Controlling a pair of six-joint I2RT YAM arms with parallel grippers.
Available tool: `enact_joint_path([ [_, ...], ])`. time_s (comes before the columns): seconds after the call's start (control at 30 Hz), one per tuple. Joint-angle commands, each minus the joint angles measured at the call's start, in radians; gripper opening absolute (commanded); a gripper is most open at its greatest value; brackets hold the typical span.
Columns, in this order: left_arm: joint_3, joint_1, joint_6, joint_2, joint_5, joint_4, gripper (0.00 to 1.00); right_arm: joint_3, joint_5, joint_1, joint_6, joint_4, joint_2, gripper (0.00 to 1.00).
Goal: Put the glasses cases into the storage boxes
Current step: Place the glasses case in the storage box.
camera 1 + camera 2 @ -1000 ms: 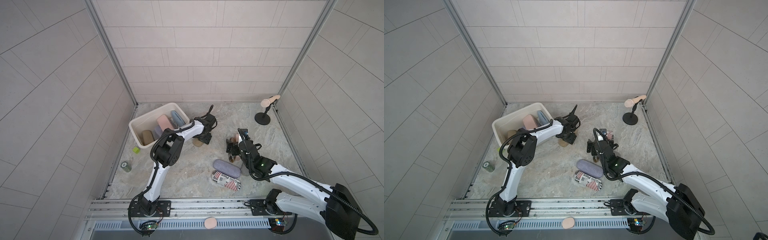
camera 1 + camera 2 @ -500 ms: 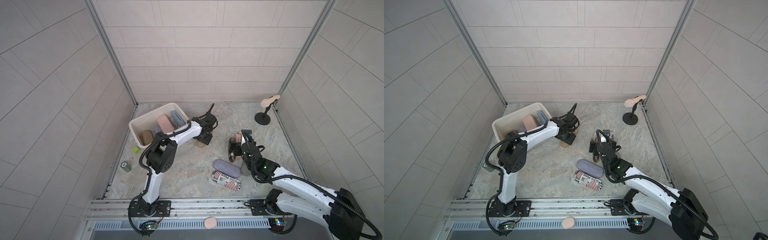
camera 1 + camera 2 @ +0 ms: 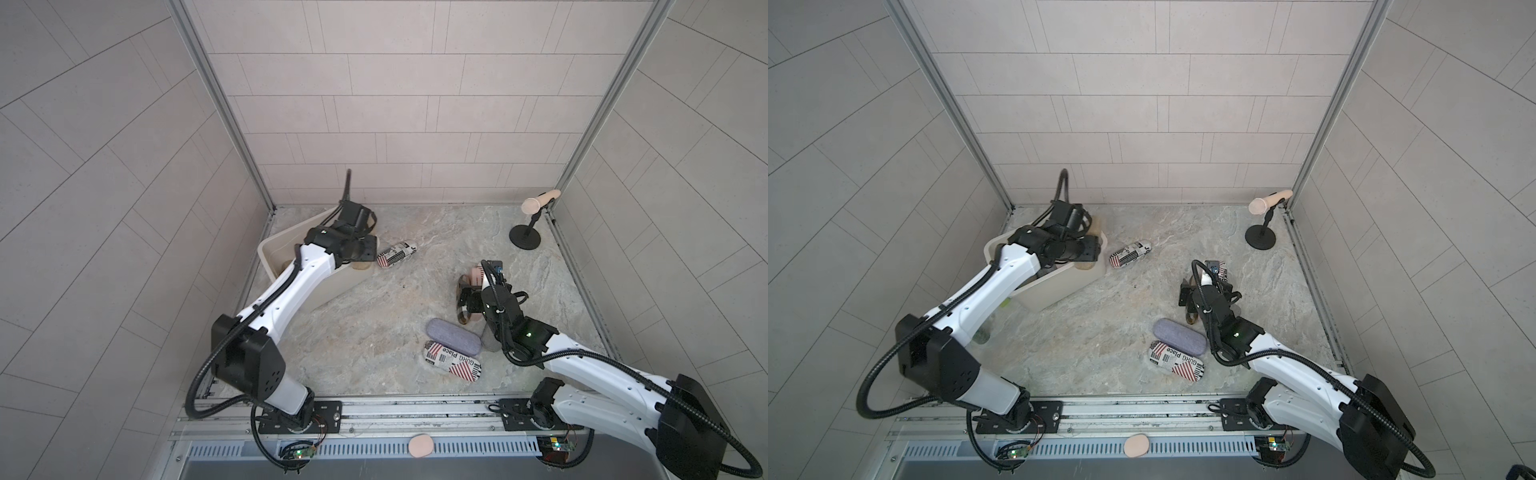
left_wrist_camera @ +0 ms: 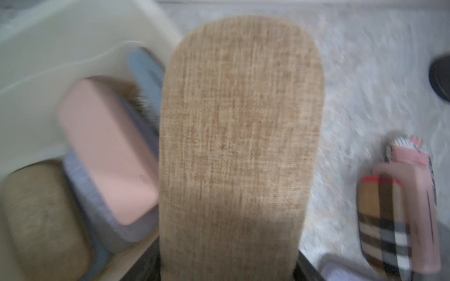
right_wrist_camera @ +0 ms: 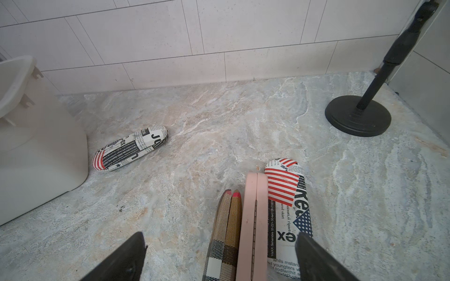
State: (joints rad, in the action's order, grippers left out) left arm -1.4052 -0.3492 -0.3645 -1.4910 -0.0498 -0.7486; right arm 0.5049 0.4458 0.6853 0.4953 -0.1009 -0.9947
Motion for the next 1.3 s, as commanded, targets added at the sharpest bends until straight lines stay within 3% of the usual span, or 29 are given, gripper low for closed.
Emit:
enact_joint_path([
  [0.0, 0.091, 0.133, -0.101, 0.121, -0.051, 0.051, 0.61, 0.012, -0.001, -0.001, 0.015, 0.007, 0.008, 0.97],
  [0.17, 0.175, 0.330, -0.129, 0.150, -0.045, 0.076, 0.61, 0.013, -0.012, 0.000, 0.014, 0.006, 0.001, 0.97],
  [0.33, 0.151, 0.431, -0.120, 0.092, -0.050, 0.065, 0.61, 0.013, -0.018, 0.000, 0.014, 0.006, 0.005, 0.97],
  [0.6, 0.146, 0.452, -0.166, -0.018, -0.151, 0.023, 0.64, -0.006, 0.002, -0.002, 0.023, -0.003, 0.042, 0.97],
  [0.87, 0.057, 0.452, -0.134, -0.041, -0.096, -0.042, 0.81, 0.003, 0.001, -0.004, 0.020, 0.009, 0.035, 0.97],
  [1.1, 0.035, 0.417, -0.133, 0.074, -0.012, -0.022, 0.85, 0.004, 0.003, -0.004, 0.022, 0.014, 0.037, 0.97],
  [1.17, 0.016, 0.340, -0.109, 0.095, -0.052, -0.030, 0.85, 0.002, 0.015, -0.004, 0.026, 0.019, 0.043, 0.97],
  [1.27, -0.020, 0.132, -0.066, 0.099, -0.191, -0.055, 0.85, 0.001, 0.047, -0.005, 0.033, 0.034, 0.051, 0.97],
])
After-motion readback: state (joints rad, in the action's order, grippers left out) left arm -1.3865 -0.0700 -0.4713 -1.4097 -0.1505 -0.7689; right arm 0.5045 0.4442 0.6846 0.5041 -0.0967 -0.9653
